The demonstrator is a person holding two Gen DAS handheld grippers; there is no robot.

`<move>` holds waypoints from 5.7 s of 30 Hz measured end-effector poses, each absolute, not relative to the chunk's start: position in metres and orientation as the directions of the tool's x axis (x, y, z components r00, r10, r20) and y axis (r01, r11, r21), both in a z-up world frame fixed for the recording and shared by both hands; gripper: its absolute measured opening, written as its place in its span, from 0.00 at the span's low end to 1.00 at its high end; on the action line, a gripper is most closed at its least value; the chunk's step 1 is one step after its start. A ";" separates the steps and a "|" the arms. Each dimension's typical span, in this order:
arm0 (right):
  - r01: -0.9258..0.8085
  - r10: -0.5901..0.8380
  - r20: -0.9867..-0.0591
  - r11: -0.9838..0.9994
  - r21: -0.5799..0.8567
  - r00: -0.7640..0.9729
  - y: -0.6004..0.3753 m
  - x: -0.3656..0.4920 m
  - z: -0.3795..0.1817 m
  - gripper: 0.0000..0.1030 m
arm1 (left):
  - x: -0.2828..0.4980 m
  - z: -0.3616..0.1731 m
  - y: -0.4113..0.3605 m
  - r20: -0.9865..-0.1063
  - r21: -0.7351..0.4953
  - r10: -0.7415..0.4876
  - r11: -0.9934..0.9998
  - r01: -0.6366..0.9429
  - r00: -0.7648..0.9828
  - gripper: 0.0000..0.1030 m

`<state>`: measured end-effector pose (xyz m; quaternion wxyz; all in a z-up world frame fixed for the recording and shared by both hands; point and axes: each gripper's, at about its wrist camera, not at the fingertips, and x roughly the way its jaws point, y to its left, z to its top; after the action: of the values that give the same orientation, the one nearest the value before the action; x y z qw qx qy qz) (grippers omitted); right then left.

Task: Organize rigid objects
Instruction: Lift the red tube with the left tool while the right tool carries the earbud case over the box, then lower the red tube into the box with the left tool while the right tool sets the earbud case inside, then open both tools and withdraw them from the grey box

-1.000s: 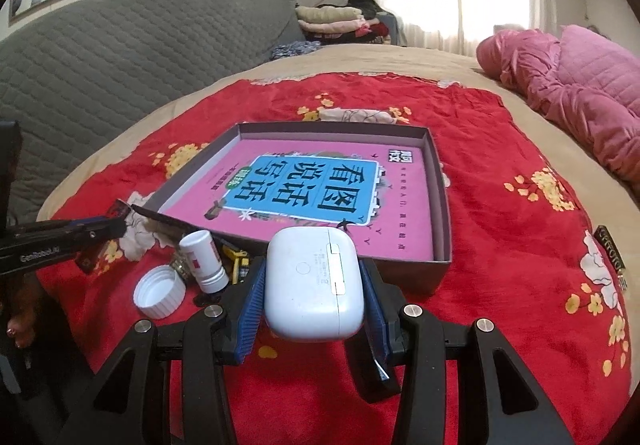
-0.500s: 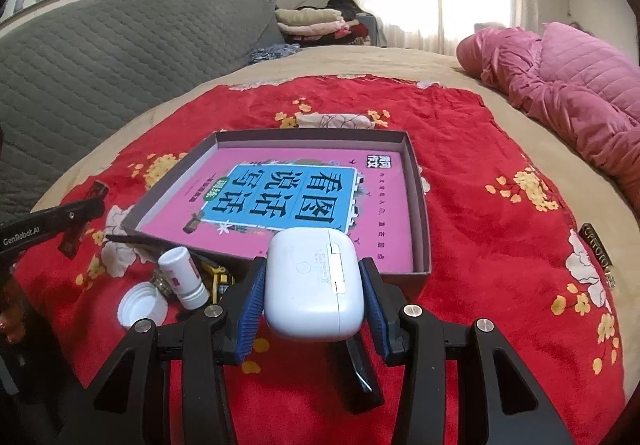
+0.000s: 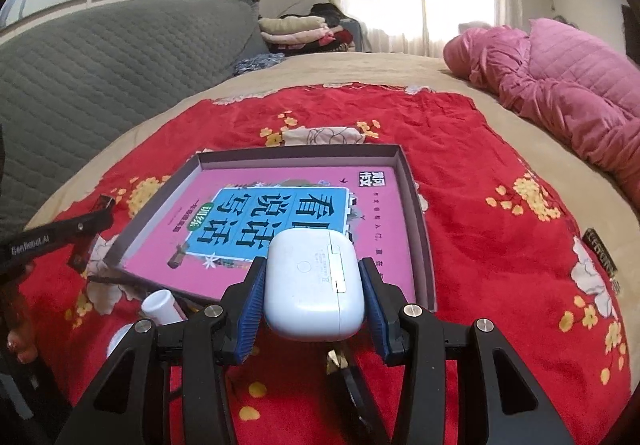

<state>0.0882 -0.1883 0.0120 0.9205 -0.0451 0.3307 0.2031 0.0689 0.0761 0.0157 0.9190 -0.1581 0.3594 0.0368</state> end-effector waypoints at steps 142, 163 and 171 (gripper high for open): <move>-0.289 0.194 -0.653 0.956 -0.041 0.732 -0.205 0.081 0.021 0.66 | 0.070 0.014 0.069 -0.691 -0.235 -0.083 0.965 -0.115 0.718 0.44; -0.330 0.270 -0.631 0.944 0.022 0.728 -0.219 0.049 0.032 0.71 | 0.041 0.036 0.053 -0.680 -0.187 -0.072 0.979 -0.078 0.730 0.51; -0.347 0.279 -0.637 0.938 0.019 0.719 -0.220 0.036 0.034 0.71 | 0.034 0.037 0.050 -0.685 -0.184 -0.074 0.980 -0.073 0.725 0.51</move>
<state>0.0355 -0.2202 0.0339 0.9257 -0.0511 0.3345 0.1692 0.0337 0.0504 0.0367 0.9233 -0.0995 0.3711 -0.0002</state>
